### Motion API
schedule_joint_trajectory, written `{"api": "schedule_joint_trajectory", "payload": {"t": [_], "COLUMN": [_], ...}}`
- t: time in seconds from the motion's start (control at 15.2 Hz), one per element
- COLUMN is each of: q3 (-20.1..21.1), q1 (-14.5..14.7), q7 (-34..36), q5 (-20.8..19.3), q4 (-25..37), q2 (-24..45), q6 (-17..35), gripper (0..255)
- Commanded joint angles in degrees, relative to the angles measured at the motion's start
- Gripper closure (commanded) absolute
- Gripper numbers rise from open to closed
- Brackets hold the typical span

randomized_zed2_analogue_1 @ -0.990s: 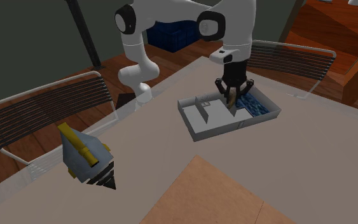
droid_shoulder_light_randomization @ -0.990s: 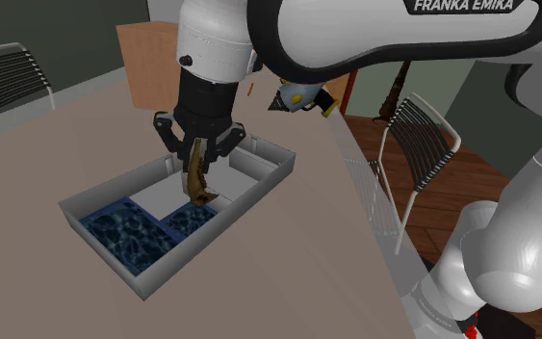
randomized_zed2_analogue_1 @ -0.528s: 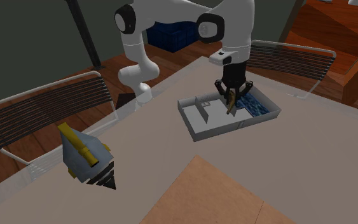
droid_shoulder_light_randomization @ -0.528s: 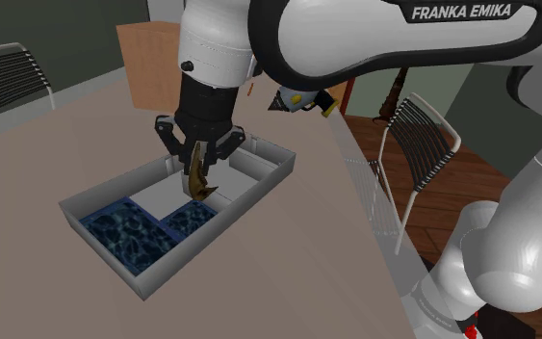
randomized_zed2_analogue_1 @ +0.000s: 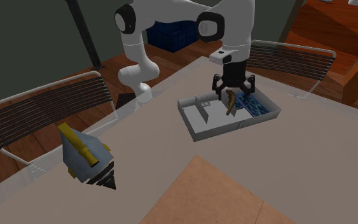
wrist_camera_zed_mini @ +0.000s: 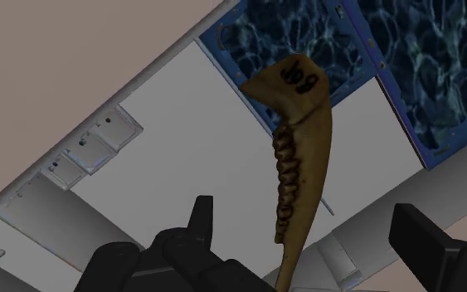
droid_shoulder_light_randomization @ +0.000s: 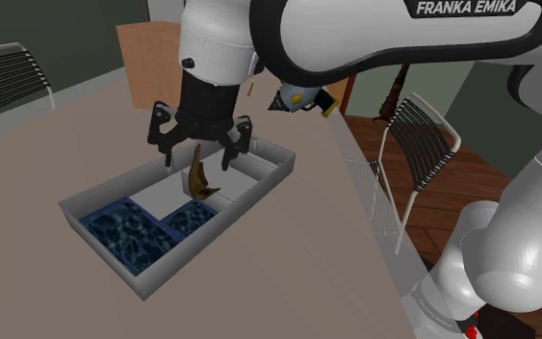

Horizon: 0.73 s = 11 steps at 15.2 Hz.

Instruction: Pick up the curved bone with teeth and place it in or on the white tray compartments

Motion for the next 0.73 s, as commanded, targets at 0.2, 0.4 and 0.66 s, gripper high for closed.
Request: {"api": "schedule_joint_trajectory", "payload": {"t": [0.2, 0.4, 0.66], "q3": [0.1, 0.1, 0.1], "q1": [0.1, 0.1, 0.1], "q7": [-0.2, -0.2, -0.2], "q5": [0.3, 0.3, 0.3], "q4": [5.9, 5.9, 5.9], "q2": [-0.4, -0.4, -0.4], "q6": [-6.3, -6.3, -6.3], "gripper": [0, 0, 0]}}
